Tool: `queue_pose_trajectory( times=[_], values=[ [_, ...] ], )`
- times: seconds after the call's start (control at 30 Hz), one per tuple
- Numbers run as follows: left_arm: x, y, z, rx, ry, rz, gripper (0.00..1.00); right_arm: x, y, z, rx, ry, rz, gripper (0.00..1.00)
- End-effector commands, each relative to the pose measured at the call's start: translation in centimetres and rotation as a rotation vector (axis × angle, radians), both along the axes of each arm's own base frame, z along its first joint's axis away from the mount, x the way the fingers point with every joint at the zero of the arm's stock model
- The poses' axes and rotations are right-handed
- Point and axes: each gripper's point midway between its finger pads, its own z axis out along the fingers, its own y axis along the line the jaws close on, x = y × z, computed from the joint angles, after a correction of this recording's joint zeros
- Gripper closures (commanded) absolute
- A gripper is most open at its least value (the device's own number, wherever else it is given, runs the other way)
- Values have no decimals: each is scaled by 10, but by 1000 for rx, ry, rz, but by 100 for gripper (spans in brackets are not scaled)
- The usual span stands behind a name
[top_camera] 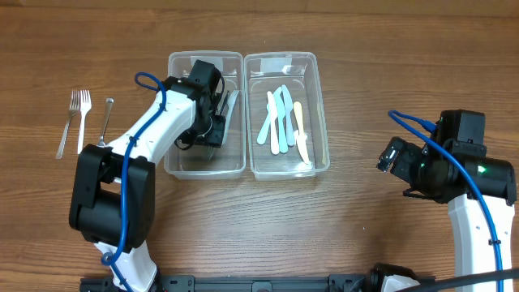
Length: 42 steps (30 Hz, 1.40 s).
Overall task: Pack container
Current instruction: 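Carry the metal fork into the left container and release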
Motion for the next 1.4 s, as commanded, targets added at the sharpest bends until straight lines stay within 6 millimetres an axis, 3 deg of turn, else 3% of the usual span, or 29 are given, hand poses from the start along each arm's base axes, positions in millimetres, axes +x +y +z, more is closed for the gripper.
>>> queue_pose_trajectory(
  times=[0.0, 0.1, 0.13, 0.17, 0.3, 0.43, 0.5, 0.57, 0.67, 0.87, 1.17, 1.37],
  values=[
    [34, -1, 65, 10, -131, 0, 33, 2, 1, 2, 4, -9, 5, 0],
    [45, 18, 121, 67, -209, 34, 17, 2, 1, 2, 3, -9, 4, 0],
    [47, 27, 138, 81, -236, 52, 3, 2, 1, 2, 3, -9, 4, 0],
    [47, 38, 157, 86, -265, 78, 0, 2, 1, 2, 3, -9, 4, 0],
    [39, 93, 205, 76, -356, 218, 0, 2, 1, 2, 3, -9, 4, 0],
    [30, 153, 217, 81, -370, 348, 0, 2, 1, 2, 3, -9, 4, 0],
    [24, 190, 208, 108, -348, 421, 0, 2, 1, 2, 3, -9, 4, 0],
    [22, 215, 189, 122, -322, 463, 0, 2, 1, 2, 3, -9, 4, 0],
    [26, 231, 156, 131, -295, 485, 0, 2, 1, 2, 3, -8, 5, 0],
    [36, 237, 91, 138, -273, 398, 0, 2, 1, 2, 3, -8, 5, 0],
    [53, 241, 29, 116, -216, 302, 0, 1, -1, 1, -4, -6, 2, 0],
    [46, 241, -8, 81, -123, 288, 0, 1, -1, 1, -7, -6, 1, 0]
  ],
)
